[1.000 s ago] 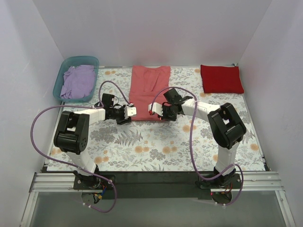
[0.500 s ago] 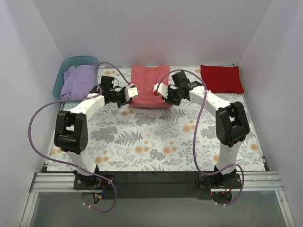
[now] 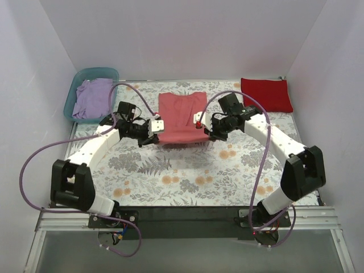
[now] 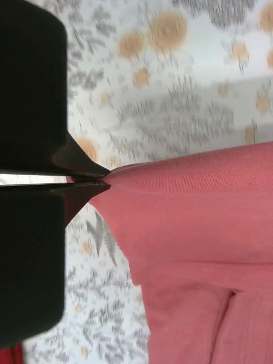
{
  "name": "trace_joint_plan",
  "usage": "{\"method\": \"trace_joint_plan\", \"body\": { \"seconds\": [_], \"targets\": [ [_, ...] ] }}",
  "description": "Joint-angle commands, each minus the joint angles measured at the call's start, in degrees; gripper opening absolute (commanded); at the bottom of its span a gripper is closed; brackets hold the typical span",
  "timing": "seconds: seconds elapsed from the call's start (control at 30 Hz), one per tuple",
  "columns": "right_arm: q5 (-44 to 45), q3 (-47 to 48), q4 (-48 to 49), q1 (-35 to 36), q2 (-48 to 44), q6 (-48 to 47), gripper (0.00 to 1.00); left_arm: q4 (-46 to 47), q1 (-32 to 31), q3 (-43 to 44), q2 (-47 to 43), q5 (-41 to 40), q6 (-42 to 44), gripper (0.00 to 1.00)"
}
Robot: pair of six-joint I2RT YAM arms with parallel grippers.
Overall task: Fold and stack the t-shirts
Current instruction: Fold the tshirt
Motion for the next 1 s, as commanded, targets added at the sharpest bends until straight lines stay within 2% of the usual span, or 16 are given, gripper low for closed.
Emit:
{"method": "trace_joint_plan", "body": {
  "seconds": [0.0,0.13,0.27,0.47,0.53,0.57,0.6,0.77,0.87,0.97],
  "targets": [
    [-6.24,-6.48,-10.45,0.97,-8.92,-2.26,0.01,-9.36,-1.16,-3.95,-9.76,5.20,-1.35,0.00],
    [-9.93,-9.06,-16.17,2.55,-15.36,-1.65,0.01,-21.99,-1.96,-3.27,-16.87,9.69,-1.35,0.00],
    [-10.46,-0.73,-18.90,0.98,-13.36,-1.38,0.01,-21.51,-1.00,3.05,-15.06,7.15,-7.68,0.00],
    [-10.82,12.11,-19.35,-4.03,5.07,-7.17,0.01,-18.35,4.10,17.38,2.69,7.41,-8.12,0.00],
    [-11.25,15.71,-19.17,-4.82,10.18,-9.02,0.01,-13.11,4.98,19.67,8.56,7.15,-8.30,0.00],
    [-11.60,19.90,-19.17,-5.61,15.43,-9.64,0.01,-8.28,5.60,20.11,12.60,5.67,-10.13,0.00],
    [-11.69,22.21,-19.26,-5.70,18.27,-9.73,0.01,-8.24,5.95,20.82,12.64,5.13,-10.14,0.00],
    [-11.26,40.20,-19.26,-7.02,35.92,-9.38,0.01,-1.57,7.18,28.45,27.48,3.02,-11.98,0.00],
    [-10.64,44.98,-18.91,-7.20,42.52,-8.50,0.01,2.13,7.62,30.83,33.37,0.12,-13.75,0.00],
    [-9.94,45.96,-18.20,-7.20,46.05,-7.72,0.01,4.59,7.71,31.63,36.89,-0.50,-15.06,0.00]
  ]
}}
